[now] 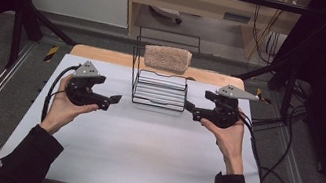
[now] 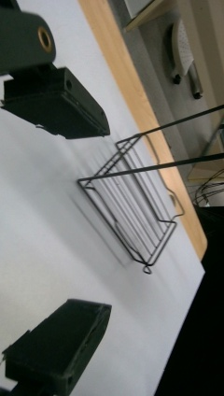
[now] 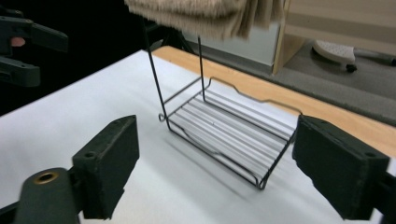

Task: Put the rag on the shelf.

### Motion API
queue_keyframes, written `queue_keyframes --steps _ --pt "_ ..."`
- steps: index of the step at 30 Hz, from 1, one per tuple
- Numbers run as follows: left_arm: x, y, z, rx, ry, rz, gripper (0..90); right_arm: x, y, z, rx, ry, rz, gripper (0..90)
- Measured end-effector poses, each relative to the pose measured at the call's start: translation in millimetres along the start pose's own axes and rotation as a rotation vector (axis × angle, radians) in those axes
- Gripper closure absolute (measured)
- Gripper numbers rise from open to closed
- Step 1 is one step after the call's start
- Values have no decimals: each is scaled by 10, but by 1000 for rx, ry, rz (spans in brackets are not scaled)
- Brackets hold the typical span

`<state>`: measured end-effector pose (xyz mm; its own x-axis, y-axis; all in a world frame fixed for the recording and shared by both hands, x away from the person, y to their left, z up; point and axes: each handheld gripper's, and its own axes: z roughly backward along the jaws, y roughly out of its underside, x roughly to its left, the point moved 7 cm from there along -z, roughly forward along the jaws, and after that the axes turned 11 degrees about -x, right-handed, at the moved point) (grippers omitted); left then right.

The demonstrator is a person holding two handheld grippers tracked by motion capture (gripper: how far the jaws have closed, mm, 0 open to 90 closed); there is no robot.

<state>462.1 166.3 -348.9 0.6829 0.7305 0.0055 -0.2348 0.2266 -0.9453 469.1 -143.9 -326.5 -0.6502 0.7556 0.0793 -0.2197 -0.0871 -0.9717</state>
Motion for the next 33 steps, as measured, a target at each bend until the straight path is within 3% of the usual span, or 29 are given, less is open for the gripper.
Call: queue_keyframes --steps 7,13,16,25,33 --pt "-23 452 72 41 -5 31 76 -3 348 63 36 -24 -29 87" --pt "-51 814 106 65 -2 78 64 19 743 101 88 -43 -37 51" --pt "-55 966 127 83 -4 80 63 19 943 118 117 -47 -48 40" --pt "-37 1321 250 128 -13 69 63 -45 1419 271 185 -52 -116 16" --pt "8 1457 373 121 -23 80 63 -151 1672 476 199 -45 -99 4"
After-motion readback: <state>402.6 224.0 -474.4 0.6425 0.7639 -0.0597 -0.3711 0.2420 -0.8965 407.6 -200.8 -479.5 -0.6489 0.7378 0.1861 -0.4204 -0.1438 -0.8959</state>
